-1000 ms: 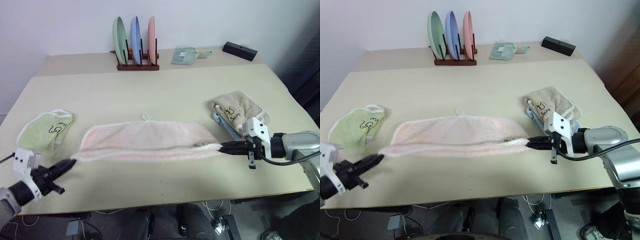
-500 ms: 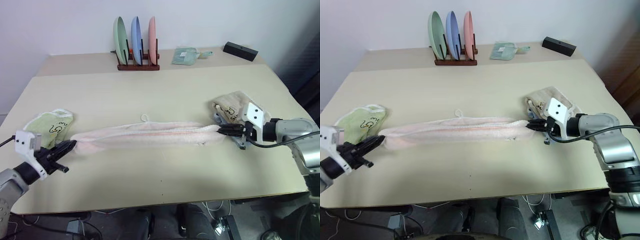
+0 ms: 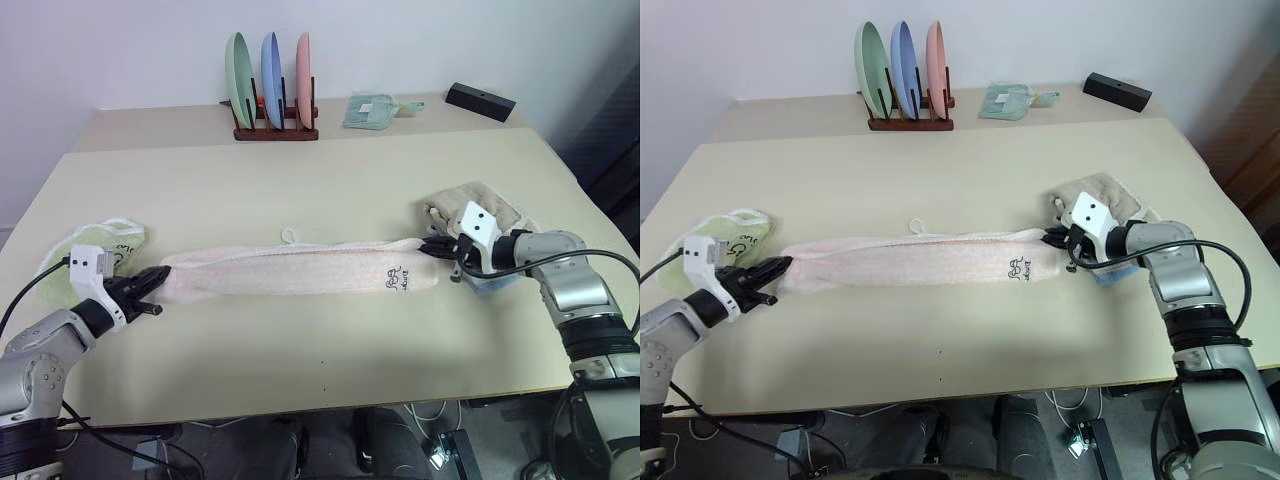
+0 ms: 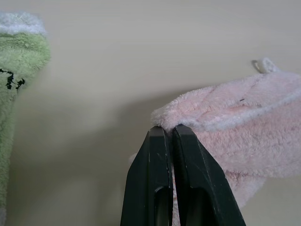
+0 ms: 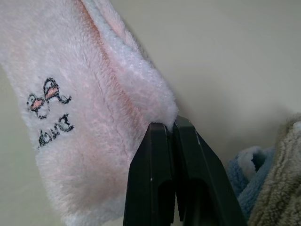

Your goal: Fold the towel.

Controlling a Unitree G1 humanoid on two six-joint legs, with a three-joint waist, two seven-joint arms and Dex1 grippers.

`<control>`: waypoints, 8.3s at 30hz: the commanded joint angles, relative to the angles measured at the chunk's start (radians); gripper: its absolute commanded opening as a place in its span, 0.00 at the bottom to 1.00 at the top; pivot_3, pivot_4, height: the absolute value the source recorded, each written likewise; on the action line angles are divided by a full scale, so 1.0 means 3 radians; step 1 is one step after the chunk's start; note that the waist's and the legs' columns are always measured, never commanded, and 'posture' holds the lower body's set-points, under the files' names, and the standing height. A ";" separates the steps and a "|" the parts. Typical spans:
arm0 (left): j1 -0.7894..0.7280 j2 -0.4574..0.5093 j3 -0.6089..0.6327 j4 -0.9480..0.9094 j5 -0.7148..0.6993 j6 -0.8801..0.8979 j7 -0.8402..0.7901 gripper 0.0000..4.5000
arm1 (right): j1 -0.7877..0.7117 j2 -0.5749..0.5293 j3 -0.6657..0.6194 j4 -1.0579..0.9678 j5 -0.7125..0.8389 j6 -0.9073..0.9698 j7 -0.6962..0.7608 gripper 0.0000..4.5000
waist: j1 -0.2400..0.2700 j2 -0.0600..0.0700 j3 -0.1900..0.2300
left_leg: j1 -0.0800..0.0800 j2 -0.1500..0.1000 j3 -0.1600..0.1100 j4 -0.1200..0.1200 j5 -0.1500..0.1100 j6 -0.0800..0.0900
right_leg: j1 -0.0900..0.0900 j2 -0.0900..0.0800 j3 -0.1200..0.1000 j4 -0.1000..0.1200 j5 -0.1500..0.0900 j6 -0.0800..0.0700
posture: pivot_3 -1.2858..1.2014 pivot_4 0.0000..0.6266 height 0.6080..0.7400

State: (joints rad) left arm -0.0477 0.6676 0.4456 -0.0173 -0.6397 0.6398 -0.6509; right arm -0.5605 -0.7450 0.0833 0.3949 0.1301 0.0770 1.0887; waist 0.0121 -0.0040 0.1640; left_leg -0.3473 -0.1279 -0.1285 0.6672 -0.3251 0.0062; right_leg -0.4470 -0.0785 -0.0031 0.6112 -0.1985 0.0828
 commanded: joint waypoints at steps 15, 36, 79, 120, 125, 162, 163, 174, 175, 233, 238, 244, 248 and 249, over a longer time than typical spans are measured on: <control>0.0229 -0.0231 0.0762 -0.0380 -0.0729 0.0292 0.0232 0.66 | 0.0240 -0.0193 -0.0362 -0.1084 0.0324 0.0515 0.0020 0.87 | -0.0002 0.0000 -0.0001 | -0.0027 0.0000 0.0001 0.0001 0.0002 -0.0003 | -0.0031 -0.0001 0.0002 0.0006 0.0001 0.0000 | 0.52 0.24 1.00; 0.0324 -0.0237 0.0043 -0.0396 -0.0146 0.0107 0.0229 0.98 | 0.0938 -0.0339 -0.0063 -0.1637 -0.0187 -0.0099 -0.0182 1.00 | -0.0008 -0.0002 -0.0002 | -0.0022 0.0001 0.0006 0.0001 0.0003 -0.0005 | -0.0029 0.0000 0.0003 0.0008 0.0001 0.0000 | 0.52 0.24 1.00; 0.0693 -0.0333 0.0623 -0.0814 -0.0362 -0.0419 0.0142 0.77 | 0.1430 -0.0421 -0.1020 -0.2227 0.1573 0.1633 -0.0220 0.83 | 0.0026 -0.0005 -0.0003 | -0.0022 0.0001 0.0004 0.0003 0.0002 -0.0003 | -0.0024 0.0000 0.0004 0.0006 0.0001 -0.0001 | 0.52 0.24 1.00; 0.0280 -0.0499 -0.1351 -0.1652 0.0134 -0.0620 -0.0168 0.77 | 0.1226 0.1298 -0.1752 -0.2229 0.3110 0.3223 -0.3756 0.01 | 0.0087 -0.0001 -0.0010 | 0.0021 0.0002 0.0010 -0.0003 -0.0011 0.0021 | 0.0014 0.0004 0.0009 0.0003 -0.0001 0.0001 | 0.52 0.24 1.00; 0.0307 -0.0477 -0.1284 -0.1557 0.0145 -0.0654 -0.0183 0.77 | 0.1259 0.0783 -0.1659 -0.2529 0.2928 0.3145 -0.3322 0.01 | 0.0087 0.0002 -0.0008 | 0.0020 0.0002 0.0010 -0.0003 -0.0011 0.0022 | 0.0014 0.0003 0.0009 0.0001 -0.0001 0.0002 | 0.52 0.24 1.00; 0.0350 -0.0389 -0.0990 -0.1428 0.0188 -0.0684 -0.0052 0.77 | -0.0079 0.1208 0.0849 -0.2251 0.1239 0.2622 -0.1607 0.32 | -0.0001 -0.0002 0.0000 | -0.0024 -0.0002 0.0007 -0.0001 -0.0002 0.0005 | -0.0031 -0.0002 0.0002 0.0003 -0.0002 0.0003 | 0.52 0.24 1.00; 0.0348 -0.0383 -0.0973 -0.1413 0.0188 -0.0682 -0.0053 0.77 | -0.0065 0.1163 0.0797 -0.2317 0.1223 0.2588 -0.1588 0.41 | 0.0001 -0.0002 0.0000 | -0.0027 -0.0002 0.0007 -0.0001 -0.0002 0.0005 | -0.0036 -0.0002 0.0002 0.0004 -0.0002 0.0003 | 0.52 0.24 1.00; 0.0431 -0.0377 -0.0720 -0.1382 0.0120 -0.0655 0.0014 0.77 | 0.0114 0.0745 -0.0004 -0.2497 0.1482 0.2408 -0.1253 0.74 | -0.0014 -0.0002 0.0000 | -0.0027 0.0000 0.0011 -0.0002 -0.0002 0.0004 | -0.0037 -0.0002 0.0004 0.0004 -0.0002 0.0003 | 0.52 0.24 1.00; 0.0437 -0.0381 -0.0704 -0.1381 0.0112 -0.0648 0.0020 0.77 | 0.0054 0.0784 0.0011 -0.2319 0.1355 0.2326 -0.1322 0.69 | -0.0016 -0.0003 0.0000 | -0.0026 0.0002 0.0012 -0.0002 -0.0001 0.0003 | -0.0037 -0.0001 0.0004 0.0006 -0.0001 0.0003 | 0.52 0.24 1.00; 0.0445 -0.1579 0.0176 -0.1140 -0.2759 -0.0081 0.3385 0.01 | 0.0029 0.1217 0.0753 -0.1654 -0.0330 0.0186 -0.0952 0.97 | 0.0004 -0.0013 -0.0009 | -0.0023 0.0003 0.0013 0.0001 0.0006 -0.0009 | -0.0037 0.0004 0.0006 0.0012 0.0002 -0.0003 | 0.52 0.24 1.00; 0.0440 -0.1302 0.0239 -0.1378 -0.2389 -0.0260 0.2950 0.01 | 0.0106 0.1207 0.0730 -0.1737 -0.0353 0.0240 -0.0974 0.97 | 0.0003 -0.0013 -0.0008 | -0.0024 0.0003 0.0013 0.0001 0.0006 -0.0009 | -0.0039 0.0004 0.0006 0.0012 0.0002 -0.0003 | 0.52 0.24 1.00; 0.0428 -0.0757 0.0319 -0.1549 -0.2095 -0.0296 0.2473 0.01 | 0.0207 0.1063 0.0615 -0.1722 -0.0369 0.0267 -0.0993 0.97 | 0.0004 -0.0013 -0.0008 | -0.0024 0.0004 0.0014 0.0000 0.0006 -0.0009 | -0.0039 0.0005 0.0007 0.0012 0.0002 -0.0004 | 0.52 0.24 1.00; 0.0213 -0.0315 -0.0047 -0.1768 -0.1860 -0.0115 0.2022 0.01 | 0.0216 0.0957 0.0542 -0.1621 -0.0382 0.0224 -0.1009 0.97 | 0.0012 -0.0014 -0.0008 | -0.0025 0.0003 0.0014 0.0000 0.0006 -0.0009 | -0.0038 0.0004 0.0007 0.0010 0.0002 -0.0004 | 0.52 0.24 1.00; 0.0078 -0.0195 -0.0284 -0.1835 -0.1716 -0.0045 0.1874 0.01 | 0.0200 0.0942 0.0527 -0.1574 -0.0389 0.0210 -0.1019 0.97 | 0.0023 -0.0015 -0.0008 | -0.0025 0.0003 0.0013 0.0001 0.0006 -0.0009 | -0.0038 0.0004 0.0007 0.0011 0.0002 -0.0004 | 0.52 0.24 1.00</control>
State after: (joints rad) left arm 0.0252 0.5754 0.4503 -0.4843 -1.1994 0.5977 -0.0096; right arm -0.4840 -0.4586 0.2669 -0.0718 0.0147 0.1620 0.7921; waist 0.0190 -0.0085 0.1615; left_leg -0.3550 -0.1272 -0.1251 0.6676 -0.3233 0.0034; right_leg -0.4576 -0.0774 -0.0016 0.6143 -0.1978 0.0817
